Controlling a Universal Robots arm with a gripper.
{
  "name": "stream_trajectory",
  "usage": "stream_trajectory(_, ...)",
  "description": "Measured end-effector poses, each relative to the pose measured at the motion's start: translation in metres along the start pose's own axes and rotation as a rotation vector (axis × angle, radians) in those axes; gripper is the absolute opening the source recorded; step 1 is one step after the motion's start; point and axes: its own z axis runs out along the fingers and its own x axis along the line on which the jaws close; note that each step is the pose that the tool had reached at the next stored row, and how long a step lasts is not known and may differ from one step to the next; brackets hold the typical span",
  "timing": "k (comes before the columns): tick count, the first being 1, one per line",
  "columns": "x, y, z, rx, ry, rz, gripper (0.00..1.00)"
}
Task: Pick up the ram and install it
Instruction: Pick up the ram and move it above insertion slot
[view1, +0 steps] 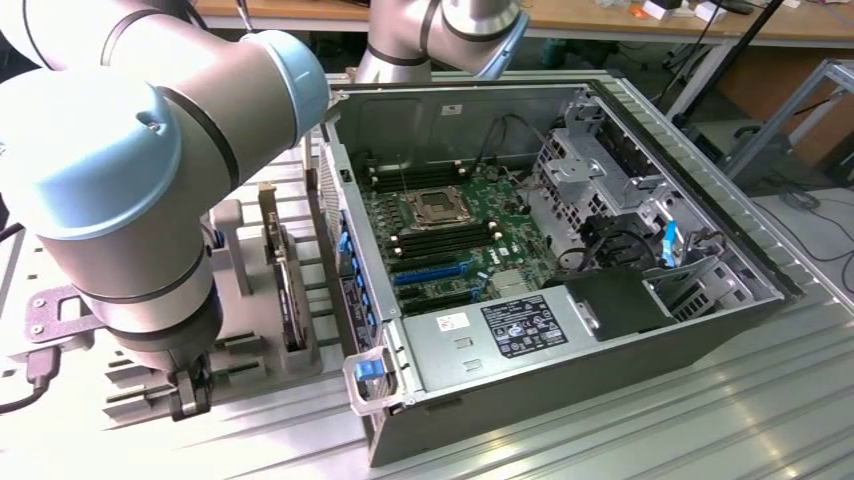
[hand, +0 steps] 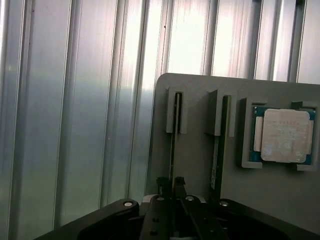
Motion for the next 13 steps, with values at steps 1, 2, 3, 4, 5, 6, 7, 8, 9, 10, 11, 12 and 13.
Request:
stream_trajectory(1, 0.0, 0.0, 0.0, 0.0, 0.0, 0.0, 0.14)
stream_trajectory(2, 0.0, 0.0, 0.0, 0.0, 0.0, 0.0, 0.14)
stream_trajectory(3, 0.0, 0.0001, -0.0008, 0.0, 0.0001, 0.0, 0.14)
stream_trajectory(4, 0.0, 0.0005, -0.0106, 0.0002, -0.0001, 0.0, 0.14)
stream_trajectory(5, 0.0, 0.0009, -0.0191, 0.0001, 0.0, 0.0, 0.14)
stream_trajectory(6, -0.001, 0.0011, -0.0253, 0.0, 0.0, 0.0, 0.14)
stream_trajectory(7, -0.001, 0.0014, -0.0298, 0.0001, -0.0001, 0.0, 0.14)
stream_trajectory(8, -0.001, 0.0017, -0.0378, 0.0001, 0.0, 0.0, 0.14)
stream_trajectory(9, -0.001, 0.0021, -0.0453, 0.0, 0.0001, 0.0, 0.14)
stream_trajectory(10, -0.001, 0.0024, -0.0515, 0.0001, -0.0001, 0.0, 0.14)
stream_trajectory(11, -0.001, 0.0026, -0.0558, 0.0002, -0.0001, 0.0, 0.14)
stream_trajectory(12, -0.002, 0.003, -0.0664, 0.0, 0.0, 0.0, 0.14)
stream_trajectory(13, -0.002, 0.0034, -0.0748, -0.0001, 0.0001, 0.0, 0.14)
